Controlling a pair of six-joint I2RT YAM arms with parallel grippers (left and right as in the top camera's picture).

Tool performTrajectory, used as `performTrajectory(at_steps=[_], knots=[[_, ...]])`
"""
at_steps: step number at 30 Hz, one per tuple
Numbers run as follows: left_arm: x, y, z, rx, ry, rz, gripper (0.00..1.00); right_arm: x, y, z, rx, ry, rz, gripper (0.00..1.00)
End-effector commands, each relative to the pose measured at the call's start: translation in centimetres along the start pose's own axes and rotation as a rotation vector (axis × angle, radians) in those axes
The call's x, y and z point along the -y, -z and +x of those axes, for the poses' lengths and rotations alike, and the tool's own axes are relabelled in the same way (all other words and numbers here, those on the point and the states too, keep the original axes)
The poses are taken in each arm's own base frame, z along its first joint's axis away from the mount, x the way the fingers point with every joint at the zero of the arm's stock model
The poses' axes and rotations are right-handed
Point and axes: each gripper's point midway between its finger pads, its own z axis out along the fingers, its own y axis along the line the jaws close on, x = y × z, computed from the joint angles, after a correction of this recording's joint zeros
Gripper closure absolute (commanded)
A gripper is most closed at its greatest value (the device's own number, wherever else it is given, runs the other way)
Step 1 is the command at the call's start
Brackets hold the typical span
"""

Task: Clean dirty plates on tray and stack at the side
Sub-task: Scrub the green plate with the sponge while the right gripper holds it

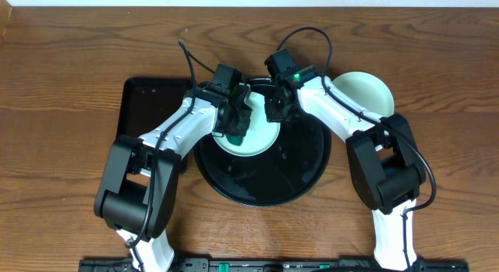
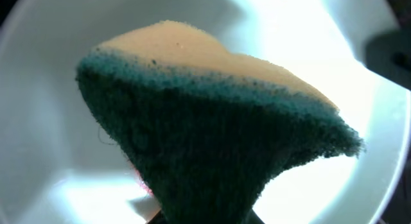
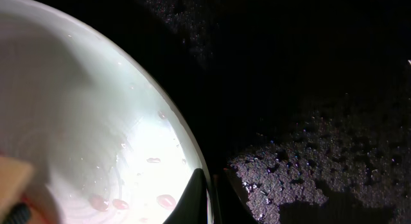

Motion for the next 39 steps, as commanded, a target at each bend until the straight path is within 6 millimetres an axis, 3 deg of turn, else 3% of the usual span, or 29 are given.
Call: performTrajectory(at_steps=[1,23,32,35,37,39], knots=[[1.3,-0.2,0.7,-0.024,-0.094,0.083,0.93,1.2,-1.8,0.6,-0.025,-0.026,0.042,0.99],[0.8,-0.3,0.8,-0.030,-0.024,0.057,0.92,1.1,-1.8,0.6,-0.024,-0.023,0.045,0.99],[-3.6,0.1,1.5,-0.015,0.335,-0.208,0.92,1.1,-1.8,0.6,-0.023,-0.024,0.045,0.99],[-3.1,0.0,1.7,-0.033,0.309,-0.183,0.92,1.1,-1.8,0.6,-0.023,-0.024,0.045,0.99],[-0.6,-0.2,1.8,-0.066,0.120,-0.027,0.92,1.1,-1.8,0.6,-0.023,-0.024,0.045,0.99],[0.4,-0.2,1.7,-0.065,0.030,0.033,0.92,1.1,-1.8,0.6,-0.022,-0.024,0.044,0.99]])
